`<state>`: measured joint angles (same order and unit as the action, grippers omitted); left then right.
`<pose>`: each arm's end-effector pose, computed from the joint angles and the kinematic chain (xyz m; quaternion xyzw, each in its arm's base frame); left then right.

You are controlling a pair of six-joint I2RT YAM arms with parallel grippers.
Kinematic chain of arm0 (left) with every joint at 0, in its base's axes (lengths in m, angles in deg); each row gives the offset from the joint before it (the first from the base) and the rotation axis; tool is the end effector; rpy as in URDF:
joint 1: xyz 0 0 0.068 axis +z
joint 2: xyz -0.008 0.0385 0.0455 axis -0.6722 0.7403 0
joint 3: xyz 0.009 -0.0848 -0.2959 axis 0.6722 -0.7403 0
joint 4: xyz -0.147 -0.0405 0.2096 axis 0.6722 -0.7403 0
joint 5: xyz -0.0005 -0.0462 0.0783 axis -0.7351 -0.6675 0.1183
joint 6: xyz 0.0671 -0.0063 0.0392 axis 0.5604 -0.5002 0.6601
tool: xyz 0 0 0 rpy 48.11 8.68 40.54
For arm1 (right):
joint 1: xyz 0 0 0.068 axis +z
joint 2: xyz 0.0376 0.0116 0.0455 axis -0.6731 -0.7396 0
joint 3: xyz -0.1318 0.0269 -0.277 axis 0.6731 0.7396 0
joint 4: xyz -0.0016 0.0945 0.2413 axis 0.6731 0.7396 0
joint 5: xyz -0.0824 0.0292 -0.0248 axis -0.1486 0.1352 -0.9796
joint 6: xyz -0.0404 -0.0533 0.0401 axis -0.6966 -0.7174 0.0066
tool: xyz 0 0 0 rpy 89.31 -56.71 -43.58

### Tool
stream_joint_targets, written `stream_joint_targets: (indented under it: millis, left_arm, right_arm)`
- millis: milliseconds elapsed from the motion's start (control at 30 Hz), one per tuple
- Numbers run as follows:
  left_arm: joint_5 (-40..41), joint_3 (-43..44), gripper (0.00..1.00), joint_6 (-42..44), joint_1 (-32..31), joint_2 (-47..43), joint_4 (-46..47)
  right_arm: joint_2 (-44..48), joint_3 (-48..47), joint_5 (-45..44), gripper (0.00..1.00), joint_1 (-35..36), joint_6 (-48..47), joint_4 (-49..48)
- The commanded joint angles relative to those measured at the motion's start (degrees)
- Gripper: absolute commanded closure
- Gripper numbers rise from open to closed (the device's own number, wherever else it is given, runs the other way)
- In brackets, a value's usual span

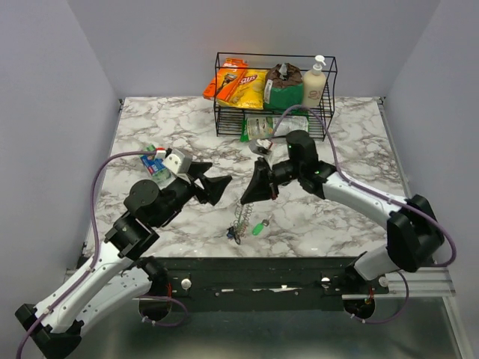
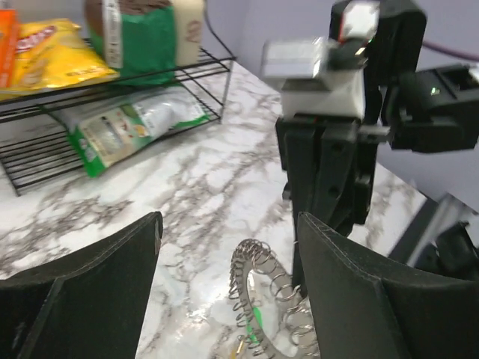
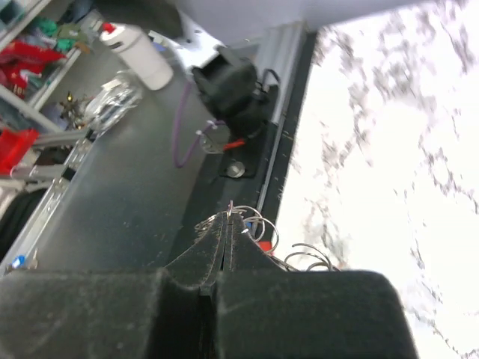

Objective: Put the keys on the keyring

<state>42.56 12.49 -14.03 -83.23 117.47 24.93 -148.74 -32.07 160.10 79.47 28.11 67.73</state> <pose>0.1152 -0.1089 0.3796 0.1810 0.6632 -0.3795 0.6191 0.2093 0.2382 0.3338 -0.5124 0.5291 0.6166 0.2780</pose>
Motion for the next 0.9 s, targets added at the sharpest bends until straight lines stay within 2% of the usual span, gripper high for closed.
stream_joint_targets:
  millis: [0, 200, 467, 667, 867]
  left_arm:
    - [12.9, -1.15, 0.18, -1.11, -0.23, -1.09, -2.12]
    - [15.27, -1.42, 0.18, -1.37, -0.23, -0.39, -2.92]
    - [18.26, -2.21, 0.17, -0.76, -0.14, -0.47, -2.74]
    - [19.49, -2.56, 0.16, -0.67, -0.14, 0.32, -2.74]
    - [20.28, -3.26, 0.16, -0.85, -0.14, 0.76, -2.65]
  right_arm:
    - [-9.46, -6.21, -4.56, 0.99, 0.45, 0.53, 2.61]
    - [-21.61, -15.44, -10.81, 0.99, 1.41, 0.44, 12.46]
    - [-28.91, -20.8, -23.72, 0.99, 2.47, 5.36, 10.8]
    - [-33.75, -22.39, -27.33, 0.99, 2.47, 10.19, 4.83]
    - [-38.76, -26.6, -27.69, 0.96, 2.47, 12.3, 4.29]
